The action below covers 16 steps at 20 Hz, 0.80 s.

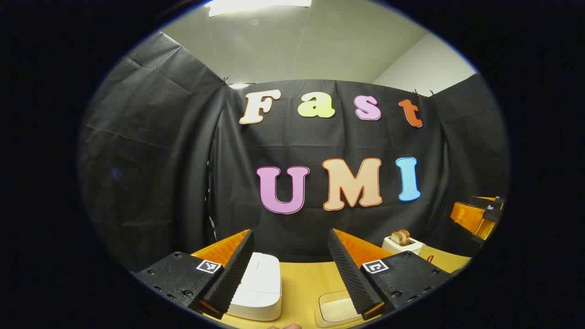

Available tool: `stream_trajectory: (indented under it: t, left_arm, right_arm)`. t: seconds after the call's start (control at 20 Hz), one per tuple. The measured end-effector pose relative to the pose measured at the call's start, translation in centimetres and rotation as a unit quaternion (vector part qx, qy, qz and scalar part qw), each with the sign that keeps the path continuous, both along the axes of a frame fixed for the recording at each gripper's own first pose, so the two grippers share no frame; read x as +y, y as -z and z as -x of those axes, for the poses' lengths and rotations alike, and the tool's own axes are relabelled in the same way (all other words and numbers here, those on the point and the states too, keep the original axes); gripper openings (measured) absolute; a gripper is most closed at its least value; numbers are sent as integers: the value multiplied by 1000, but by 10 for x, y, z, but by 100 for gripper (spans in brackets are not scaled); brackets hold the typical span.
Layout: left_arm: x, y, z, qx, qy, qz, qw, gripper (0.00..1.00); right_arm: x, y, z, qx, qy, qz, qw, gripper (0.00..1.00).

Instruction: Close the left gripper, press the button to open the rice cooker; take a wooden spoon from the chopstick holder with the right hand, scoop a spoonful of rice and pour it into the rice cooker, then put the wooden spoon back into the chopstick holder.

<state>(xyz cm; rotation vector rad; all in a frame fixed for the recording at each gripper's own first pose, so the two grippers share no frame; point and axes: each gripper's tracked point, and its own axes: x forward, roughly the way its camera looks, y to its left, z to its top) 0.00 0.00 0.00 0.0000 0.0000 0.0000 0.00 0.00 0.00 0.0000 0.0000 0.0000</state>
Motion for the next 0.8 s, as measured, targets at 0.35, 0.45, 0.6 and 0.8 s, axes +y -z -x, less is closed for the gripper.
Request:
stream_trajectory:
  t: [0.35,0.45,0.6,0.8]
  left_arm:
    - [2,-4,3,-1,-8,-2,1000,95]
    - [2,-6,3,-2,-9,-4,1000,95]
    - [4,-6,4,-2,-11,-4,1000,95]
    - [10,-5,5,-1,-18,-6,1000,94]
  right_arm:
    - [6,-10,0,-8,-10,2,1000,100]
    - [8,-8,0,-7,-13,4,1000,100]
    - [10,-13,-1,-10,-14,6,1000,100]
    - [13,-14,-1,-11,-17,6,1000,100]
